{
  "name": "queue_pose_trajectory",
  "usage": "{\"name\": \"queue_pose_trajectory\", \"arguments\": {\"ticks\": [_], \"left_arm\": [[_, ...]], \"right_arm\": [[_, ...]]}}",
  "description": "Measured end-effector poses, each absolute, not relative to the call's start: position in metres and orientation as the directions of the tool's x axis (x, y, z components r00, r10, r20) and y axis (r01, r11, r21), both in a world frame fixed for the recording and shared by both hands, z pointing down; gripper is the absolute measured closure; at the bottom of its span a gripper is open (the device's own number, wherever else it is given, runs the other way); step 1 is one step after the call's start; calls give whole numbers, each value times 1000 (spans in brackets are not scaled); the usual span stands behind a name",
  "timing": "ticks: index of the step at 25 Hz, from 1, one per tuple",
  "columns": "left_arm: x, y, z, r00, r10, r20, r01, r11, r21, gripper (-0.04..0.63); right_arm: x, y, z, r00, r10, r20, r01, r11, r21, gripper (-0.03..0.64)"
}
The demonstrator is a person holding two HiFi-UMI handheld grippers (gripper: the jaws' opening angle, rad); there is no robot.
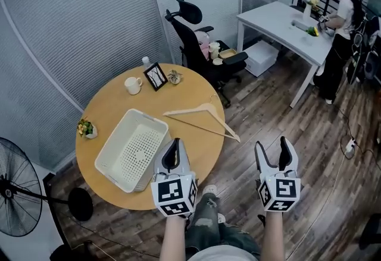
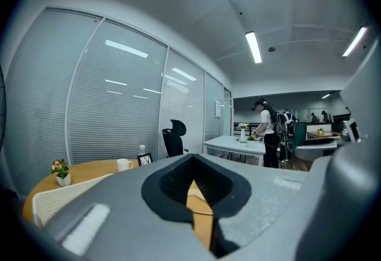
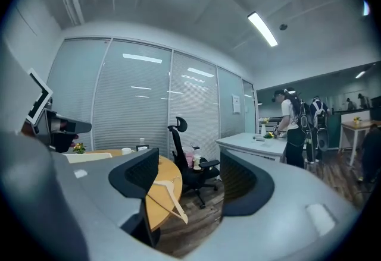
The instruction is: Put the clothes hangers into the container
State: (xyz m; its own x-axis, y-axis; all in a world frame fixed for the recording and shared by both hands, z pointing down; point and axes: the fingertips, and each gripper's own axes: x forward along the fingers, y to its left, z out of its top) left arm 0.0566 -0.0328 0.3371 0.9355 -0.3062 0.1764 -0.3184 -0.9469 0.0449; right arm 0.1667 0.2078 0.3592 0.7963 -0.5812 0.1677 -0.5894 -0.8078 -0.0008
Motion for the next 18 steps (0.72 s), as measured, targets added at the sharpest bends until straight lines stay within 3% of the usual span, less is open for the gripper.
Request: {"name": "queue_pose_trajectory", "arguments": {"ticks": [18], "left_arm": [[191, -93, 367, 936, -274, 221, -292, -955, 55, 595]], "right_arm": [[294, 136, 388, 761, -607, 231, -616, -787, -38, 282]]}}
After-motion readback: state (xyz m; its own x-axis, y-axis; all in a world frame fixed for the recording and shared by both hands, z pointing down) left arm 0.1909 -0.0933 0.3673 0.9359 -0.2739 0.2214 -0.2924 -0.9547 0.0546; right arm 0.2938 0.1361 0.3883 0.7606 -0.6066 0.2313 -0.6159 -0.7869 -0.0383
